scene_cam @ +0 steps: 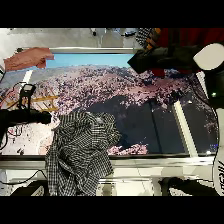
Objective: Fold the clothes and pants, and hang the long-sleeved shirts on hangers.
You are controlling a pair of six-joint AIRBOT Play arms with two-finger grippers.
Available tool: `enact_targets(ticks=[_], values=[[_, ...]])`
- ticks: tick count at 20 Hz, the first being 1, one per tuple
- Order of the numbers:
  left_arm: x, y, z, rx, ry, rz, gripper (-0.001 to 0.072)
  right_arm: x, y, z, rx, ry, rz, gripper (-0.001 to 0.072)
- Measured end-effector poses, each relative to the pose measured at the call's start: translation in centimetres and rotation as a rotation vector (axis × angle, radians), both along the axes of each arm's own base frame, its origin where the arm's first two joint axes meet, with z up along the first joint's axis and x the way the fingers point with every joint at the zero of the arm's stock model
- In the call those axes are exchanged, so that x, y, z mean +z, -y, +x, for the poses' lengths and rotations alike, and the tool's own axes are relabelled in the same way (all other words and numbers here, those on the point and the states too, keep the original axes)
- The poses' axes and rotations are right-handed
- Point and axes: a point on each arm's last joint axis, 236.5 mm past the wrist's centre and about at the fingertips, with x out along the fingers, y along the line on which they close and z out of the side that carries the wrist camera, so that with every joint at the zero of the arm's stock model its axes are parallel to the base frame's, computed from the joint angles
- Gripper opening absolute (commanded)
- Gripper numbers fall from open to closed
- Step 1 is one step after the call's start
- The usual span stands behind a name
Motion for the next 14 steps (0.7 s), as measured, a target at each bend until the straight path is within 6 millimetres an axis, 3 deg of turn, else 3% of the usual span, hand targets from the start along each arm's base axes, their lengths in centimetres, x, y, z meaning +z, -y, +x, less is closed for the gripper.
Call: enact_targets(ticks=[3,5,9,11,14], values=[[-2.1,1.1,-0.9,-0.007,-0.054,-0.051,0.042,-6.0,-0.4,-0.5,0.015,-0.137,-0.017,0.0575],[-2.7,2.8,-1.4,-0.042,-0.072,-0.114,0.042,-11.2,-1.4,-1.6,0.056,-0.246,-0.038,0.0575],[-3.3,5.9,-1.7,-0.121,-0.081,-0.208,0.0421,-21.0,-5.7,-5.0,0.193,-0.426,-0.085,0.0575],[-4.3,6.7,-1.8,-0.14,-0.105,-0.229,0.0421,-24.9,-7.9,-6.6,0.246,-0.498,-0.107,0.0575],[-5.7,7.2,-1.7,-0.144,-0.136,-0.245,0.0422,-28.6,-10.2,-8.7,0.304,-0.566,-0.141,0.0575]])
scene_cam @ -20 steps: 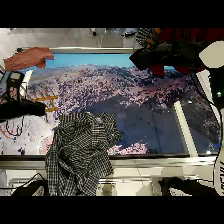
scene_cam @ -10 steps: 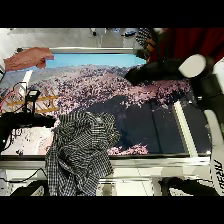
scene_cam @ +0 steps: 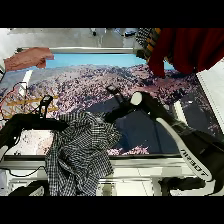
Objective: Fold the clothes and pants, and hang the long-sleeved shirts on hangers.
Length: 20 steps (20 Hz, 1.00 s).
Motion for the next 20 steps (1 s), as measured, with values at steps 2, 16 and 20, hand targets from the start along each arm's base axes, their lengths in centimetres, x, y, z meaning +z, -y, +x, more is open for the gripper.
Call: enact_targets(ticks=[2,16,20], values=[[-0.5,0.0,0.4,0.007,0.002,0.0,0.0424,-1.3,-1.3,-1.3,0.037,-0.026,-0.009,0.0575],[-1.1,0.0,0.6,0.012,-0.007,-0.003,0.0418,-3.3,-5.4,-5.5,0.195,-0.055,-0.037,0.0048],[0.1,-1.3,0.9,0.04,0.025,0.006,0.0419,1.0,-4.5,-4.1,0.228,0.038,-0.059,0.0046]])
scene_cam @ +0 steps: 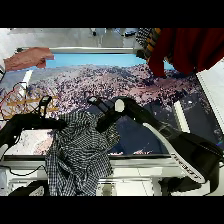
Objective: Fold the clothes and pants, and hang the long-sleeved shirts on hangers.
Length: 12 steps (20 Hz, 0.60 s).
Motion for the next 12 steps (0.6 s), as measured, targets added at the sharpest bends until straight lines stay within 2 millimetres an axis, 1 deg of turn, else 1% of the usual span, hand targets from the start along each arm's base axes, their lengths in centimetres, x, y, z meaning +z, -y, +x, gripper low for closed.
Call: enact_targets(ticks=[4,5,6,7,9,12], values=[[2.9,-3.0,0.7,0.086,0.088,0.014,0.0426,5.9,3.0,2.8,-0.052,0.136,0.016,0.0046],[3.5,-3.9,0.9,0.113,0.105,0.017,0.0473,7.5,3.9,3.4,-0.074,0.169,0.031,0.0047],[3.9,-4.5,1.0,0.137,0.114,0.011,0.0486,8.8,4.7,3.7,-0.09,0.195,0.039,0.0047],[4.1,-4.8,1.0,0.156,0.117,0.0,0.0502,10.1,5.4,3.9,-0.103,0.218,0.047,0.0047],[4.0,-4.7,1.2,0.181,0.108,-0.032,0.0531,12.0,6.4,3.8,-0.116,0.25,0.058,0.0047],[2.8,-3.6,1.4,0.181,0.064,-0.08,0.0531,13.7,6.8,3.1,-0.113,0.262,0.078,0.0047]])
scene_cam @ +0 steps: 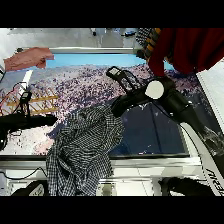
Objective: Fold the clothes and pants, and hang the long-sleeved shirts on hangers.
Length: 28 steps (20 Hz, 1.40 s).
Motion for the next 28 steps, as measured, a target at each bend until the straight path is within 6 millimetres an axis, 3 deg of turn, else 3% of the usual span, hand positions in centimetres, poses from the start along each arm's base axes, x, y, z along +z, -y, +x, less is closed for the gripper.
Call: enact_targets(ticks=[7,12,19,28], values=[[0.4,5.0,-0.2,-0.141,0.026,-0.071,0.054,1.5,-0.2,-0.5,0.007,0.017,0.037,0.0047],[0.2,4.7,2.2,-0.221,0.169,0.043,0.0537,2.6,-0.6,-1.3,0.028,0.022,0.065,0.0047],[-3.8,3.9,3.8,-0.268,0.137,0.08,0.0519,3.1,-0.8,-2.1,0.05,0.01,0.082,0.0048],[-3.0,6.5,4.9,-0.534,0.219,0.069,0.0499,3.0,-0.8,-2.4,0.057,-0.001,0.081,0.0048]])
